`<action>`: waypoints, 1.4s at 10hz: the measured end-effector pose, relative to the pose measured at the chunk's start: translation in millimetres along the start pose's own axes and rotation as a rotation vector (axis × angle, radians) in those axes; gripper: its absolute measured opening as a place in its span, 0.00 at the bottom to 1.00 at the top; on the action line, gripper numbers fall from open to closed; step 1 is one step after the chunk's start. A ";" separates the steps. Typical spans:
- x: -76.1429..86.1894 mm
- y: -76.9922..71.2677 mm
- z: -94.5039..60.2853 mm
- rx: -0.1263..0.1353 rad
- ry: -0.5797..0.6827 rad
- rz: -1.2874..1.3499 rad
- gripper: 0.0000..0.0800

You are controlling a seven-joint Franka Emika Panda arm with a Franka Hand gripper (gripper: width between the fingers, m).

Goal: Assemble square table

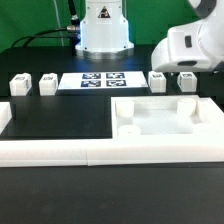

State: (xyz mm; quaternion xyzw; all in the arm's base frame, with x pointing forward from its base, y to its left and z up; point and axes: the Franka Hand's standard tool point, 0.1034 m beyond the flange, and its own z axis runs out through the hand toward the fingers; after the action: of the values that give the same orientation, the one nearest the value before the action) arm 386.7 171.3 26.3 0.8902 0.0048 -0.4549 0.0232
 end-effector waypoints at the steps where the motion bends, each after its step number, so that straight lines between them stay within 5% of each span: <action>1: 2.2 -3.8 10.4 -0.004 -0.008 0.024 0.81; 3: -0.1 -9.1 25.8 -0.010 -0.025 0.036 0.81; 5: 1.3 -9.0 30.6 0.011 -0.051 0.052 0.81; 7: 1.1 -9.3 31.3 0.010 -0.052 0.051 0.47; 8: 1.0 -9.3 31.5 0.010 -0.053 0.051 0.47; 9: 0.9 -9.5 31.4 0.011 -0.053 0.050 0.36; 14: 0.9 -9.4 31.2 0.011 -0.053 0.050 0.36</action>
Offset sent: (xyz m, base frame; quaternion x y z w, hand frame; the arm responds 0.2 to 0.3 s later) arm -0.0194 0.0088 -0.0217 0.0597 -0.0920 0.0906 0.9898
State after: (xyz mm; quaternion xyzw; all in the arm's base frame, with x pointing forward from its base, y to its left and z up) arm 361.7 179.3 6.9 0.8779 -0.0204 -0.4774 0.0298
